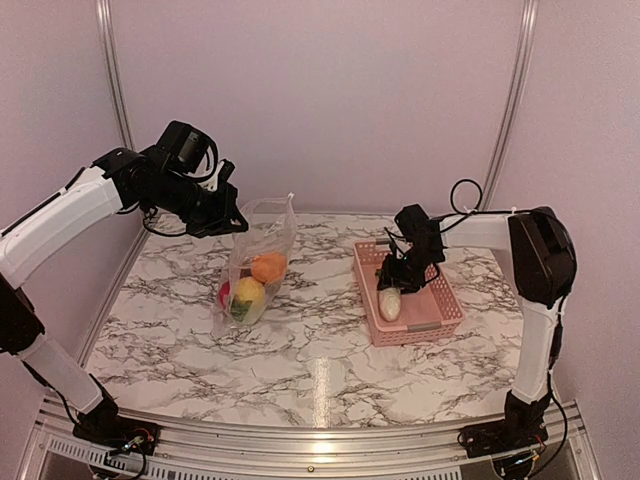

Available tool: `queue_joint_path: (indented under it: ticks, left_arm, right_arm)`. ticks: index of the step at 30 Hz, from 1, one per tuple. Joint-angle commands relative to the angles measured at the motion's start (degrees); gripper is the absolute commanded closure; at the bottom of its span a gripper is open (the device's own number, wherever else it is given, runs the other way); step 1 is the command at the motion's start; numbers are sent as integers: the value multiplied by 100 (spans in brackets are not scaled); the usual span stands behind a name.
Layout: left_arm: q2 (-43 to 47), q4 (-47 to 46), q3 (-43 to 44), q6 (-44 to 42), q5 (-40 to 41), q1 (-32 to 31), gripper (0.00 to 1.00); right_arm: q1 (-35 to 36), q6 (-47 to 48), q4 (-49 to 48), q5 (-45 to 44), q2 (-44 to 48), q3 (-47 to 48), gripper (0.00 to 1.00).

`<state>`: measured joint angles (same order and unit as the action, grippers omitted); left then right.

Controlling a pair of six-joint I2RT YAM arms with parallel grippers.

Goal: Place the food in the zip-top bag and seal the zipper
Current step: Pick up the fake vegetable from the bin, then place the fake vegetable in the zipper food storage bag.

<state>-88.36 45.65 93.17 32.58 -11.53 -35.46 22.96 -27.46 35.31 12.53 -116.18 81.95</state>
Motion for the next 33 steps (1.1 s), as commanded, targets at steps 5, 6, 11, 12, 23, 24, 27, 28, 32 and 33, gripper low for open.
queue_joint_path:
  ticks: [5, 6, 11, 12, 23, 24, 27, 28, 32, 33]
  left_arm:
    - [-116, 76, 193, -67, -71, 39, 100]
    - [-144, 75, 220, -79, -70, 39, 100]
    - [-257, 76, 313, -92, -94, 39, 100]
    - [-279, 76, 328, -104, -108, 39, 100]
    - [-521, 77, 635, -214, -206, 48, 100]
    - [-529, 72, 652, -224, -220, 47, 100]
    - [-558, 73, 687, -228, -272, 48, 100]
    - [-577, 75, 693, -219, -291, 53, 100]
    - [-627, 76, 750, -182, -403, 53, 100]
    - [-643, 76, 767, -182, -431, 57, 100]
  right_arm:
    - [-40, 21, -63, -281, 984, 210, 56]
    - [-44, 32, -124, -271, 1123, 222, 56]
    - [-19, -119, -526, -195, 1757, 323, 58]
    - [7, -131, -563, -210, 1838, 413, 58]
    - [967, -228, -1342, -554, 2070, 1560, 63]
    - [1058, -245, -1445, -574, 2056, 1616, 64]
    - [1277, -307, -1834, -621, 2040, 1714, 64]
    - [1346, -335, -1966, -626, 2031, 1726, 65]
    - [1728, -298, -2483, -724, 1965, 1719, 65]
    - [1813, -289, -2601, -749, 1937, 1723, 65]
